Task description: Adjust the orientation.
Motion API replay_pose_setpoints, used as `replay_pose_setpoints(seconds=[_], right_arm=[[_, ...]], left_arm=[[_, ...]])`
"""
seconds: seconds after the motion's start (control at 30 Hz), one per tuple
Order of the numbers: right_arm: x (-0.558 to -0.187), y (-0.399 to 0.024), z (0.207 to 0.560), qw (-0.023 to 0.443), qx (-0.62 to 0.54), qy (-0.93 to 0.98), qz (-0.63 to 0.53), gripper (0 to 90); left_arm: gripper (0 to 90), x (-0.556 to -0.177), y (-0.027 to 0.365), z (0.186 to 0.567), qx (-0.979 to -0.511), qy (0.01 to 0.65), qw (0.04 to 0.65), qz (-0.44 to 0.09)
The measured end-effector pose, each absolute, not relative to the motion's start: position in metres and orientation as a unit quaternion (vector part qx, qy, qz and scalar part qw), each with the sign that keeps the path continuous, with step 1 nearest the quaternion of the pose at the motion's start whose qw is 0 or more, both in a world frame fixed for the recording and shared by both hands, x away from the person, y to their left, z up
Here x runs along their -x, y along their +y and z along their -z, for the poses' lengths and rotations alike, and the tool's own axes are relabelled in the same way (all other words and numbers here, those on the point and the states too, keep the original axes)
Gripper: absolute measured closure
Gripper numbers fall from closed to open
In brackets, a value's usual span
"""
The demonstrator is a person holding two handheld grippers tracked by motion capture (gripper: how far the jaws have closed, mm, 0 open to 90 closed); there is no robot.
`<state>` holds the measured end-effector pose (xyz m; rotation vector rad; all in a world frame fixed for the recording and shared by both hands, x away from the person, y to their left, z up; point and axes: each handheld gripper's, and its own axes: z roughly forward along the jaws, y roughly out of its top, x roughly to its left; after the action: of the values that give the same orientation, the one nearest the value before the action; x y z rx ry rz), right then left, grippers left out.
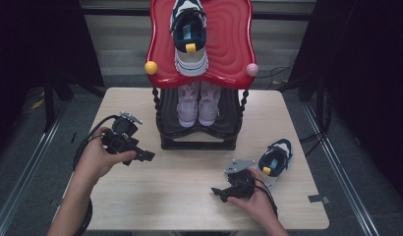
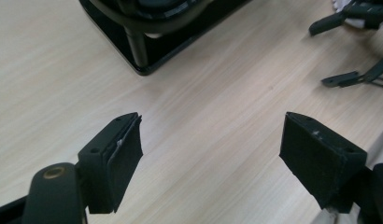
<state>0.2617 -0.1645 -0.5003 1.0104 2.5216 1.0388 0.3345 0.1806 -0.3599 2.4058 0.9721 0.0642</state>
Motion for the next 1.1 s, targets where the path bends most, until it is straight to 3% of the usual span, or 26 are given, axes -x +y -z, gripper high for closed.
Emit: replay_pose_setpoints(seconds=[0.23,0.57,1.1], right_arm=[[-0.261,-0.165,0.494,0.099,-0.336,0.869,-0.351,15.0],[-0.262,-0.16,0.48,0.086,-0.315,0.884,-0.334,16.1],[-0.271,-0.161,0.452,0.061,-0.3,0.903,-0.302,16.5]], left_arm=[[20.5,-0.326,0.171,0.411,-0.89,0.367,0.271,0.007],[20.6,-0.316,0.165,0.463,-0.883,0.366,0.294,-0.011],[18.2,-0.304,0.171,0.493,-0.868,0.37,0.323,-0.071]])
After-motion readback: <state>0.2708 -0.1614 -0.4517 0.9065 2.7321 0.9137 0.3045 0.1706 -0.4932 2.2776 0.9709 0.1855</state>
